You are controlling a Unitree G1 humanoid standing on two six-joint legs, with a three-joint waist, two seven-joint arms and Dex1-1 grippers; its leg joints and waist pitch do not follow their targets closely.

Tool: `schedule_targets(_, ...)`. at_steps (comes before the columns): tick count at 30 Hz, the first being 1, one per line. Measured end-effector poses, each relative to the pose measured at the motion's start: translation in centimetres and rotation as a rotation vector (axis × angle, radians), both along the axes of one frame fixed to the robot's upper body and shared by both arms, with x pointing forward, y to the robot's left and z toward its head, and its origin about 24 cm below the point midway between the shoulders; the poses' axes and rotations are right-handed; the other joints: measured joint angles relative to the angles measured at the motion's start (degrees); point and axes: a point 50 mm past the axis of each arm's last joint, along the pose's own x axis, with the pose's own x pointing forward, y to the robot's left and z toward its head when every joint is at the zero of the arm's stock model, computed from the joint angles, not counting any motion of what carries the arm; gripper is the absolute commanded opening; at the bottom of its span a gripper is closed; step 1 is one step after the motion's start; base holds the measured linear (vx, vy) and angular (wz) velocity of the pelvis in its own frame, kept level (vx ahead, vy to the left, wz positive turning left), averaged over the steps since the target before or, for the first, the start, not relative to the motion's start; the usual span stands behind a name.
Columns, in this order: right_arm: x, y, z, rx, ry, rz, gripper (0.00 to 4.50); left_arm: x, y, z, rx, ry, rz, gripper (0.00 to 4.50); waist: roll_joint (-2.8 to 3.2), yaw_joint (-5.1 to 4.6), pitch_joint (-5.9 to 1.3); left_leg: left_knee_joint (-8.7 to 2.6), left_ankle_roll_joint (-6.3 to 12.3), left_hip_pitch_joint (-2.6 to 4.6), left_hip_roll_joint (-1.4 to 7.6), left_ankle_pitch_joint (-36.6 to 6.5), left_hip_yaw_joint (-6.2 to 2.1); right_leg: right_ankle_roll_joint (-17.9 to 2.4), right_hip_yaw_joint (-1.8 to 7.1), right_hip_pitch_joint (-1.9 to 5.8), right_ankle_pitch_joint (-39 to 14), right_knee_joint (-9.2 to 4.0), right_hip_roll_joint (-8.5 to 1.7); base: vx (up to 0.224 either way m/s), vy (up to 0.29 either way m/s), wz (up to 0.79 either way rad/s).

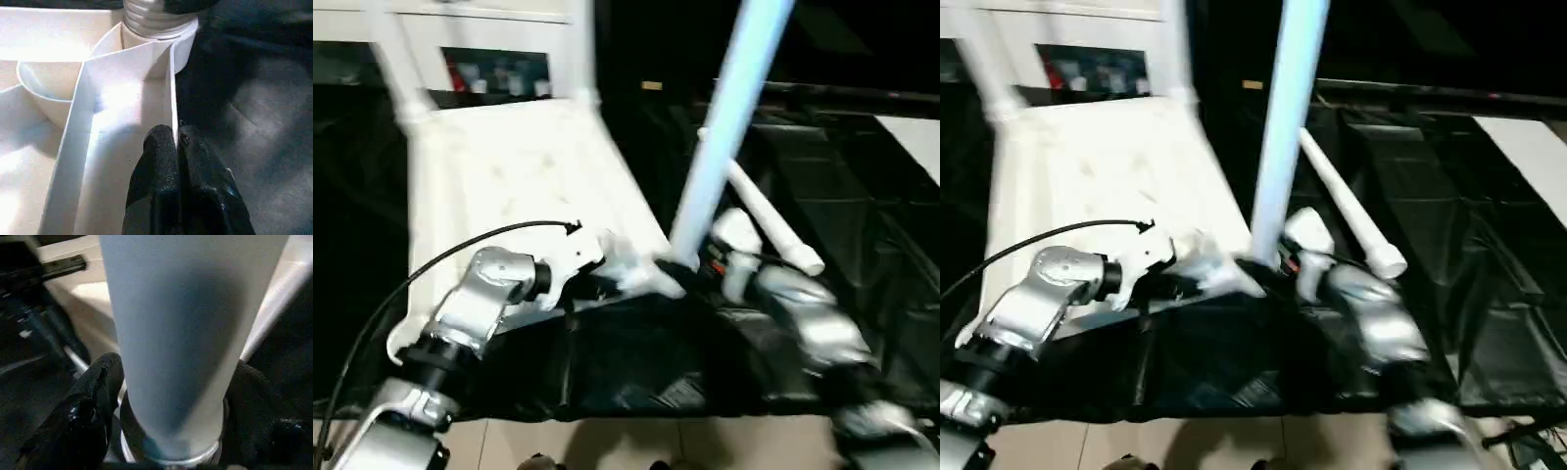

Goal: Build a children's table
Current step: Rotate leg to tighten

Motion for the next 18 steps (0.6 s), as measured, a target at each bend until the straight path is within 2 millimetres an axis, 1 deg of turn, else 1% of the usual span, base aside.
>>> schedule_targets(4,-0.7,-0.2,0.1,-0.017,0.035,0.096,3.34,-0.1,-0.2,-0.1,-0.002,0.018,-0.079,0.0,0.09,0.13,-0.03,0.02,0.0,0.02,0.01,0.0,0.0,0.0,0.0,0.02,0.0,0.01,0.0,0.0,0.0,0.0)
schedule_targets(5,-0.8,-0.2,0.1,-0.016,0.038,0.104,3.08,-0.1,-0.1,-0.1,-0.001,0.017,-0.084,0.0,0.09,0.08,-0.03,0.03,0.0,0.03,0.02,0.0,0.0,0.0,0.0,0.02,0.0,0.02,0.0,0.0,0.0,0.0)
schedule_targets(8,-1.0,-0.5,0.3,-0.032,0.056,0.138,2.95,0.1,-0.1,0.0,0.007,0.026,-0.122,0.0,0.14,0.02,-0.02,0.05,0.0,0.02,0.02,0.0,0.0,0.0,0.0,0.02,0.0,0.03,0.0,0.0,0.0,0.0)
schedule_targets(9,-1.1,-0.6,0.4,-0.039,0.061,0.153,2.82,0.0,-0.1,0.0,0.007,0.028,-0.134,0.0,0.15,0.02,-0.03,0.05,0.0,0.03,0.02,0.0,0.0,0.0,-0.01,0.02,0.0,0.03,0.0,0.0,0.0,0.0)
schedule_targets(10,-1.1,-0.6,0.4,-0.042,0.064,0.16,2.82,0.0,-0.1,0.0,0.006,0.029,-0.14,0.0,0.15,0.02,-0.03,0.05,0.0,0.02,0.03,0.0,0.0,0.0,-0.02,0.02,0.0,0.04,0.0,0.0,0.0,0.0)
schedule_targets(11,-1.2,-0.6,0.4,-0.041,0.071,0.167,2.66,0.0,0.0,0.0,0.006,0.03,-0.144,0.0,0.15,0.05,-0.03,0.05,0.0,0.03,0.03,0.0,0.0,0.0,-0.02,0.02,0.0,0.05,0.0,0.0,0.0,0.0)
schedule_targets(18,-1.6,-0.6,0.3,-0.034,0.097,0.179,2.56,0.1,0.2,-0.2,0.002,0.046,-0.162,0.0,0.21,0.37,-0.07,0.15,0.0,0.06,0.03,0.0,0.0,0.0,-0.03,0.07,0.0,0.09,-0.01,0.0,0.0,0.0)
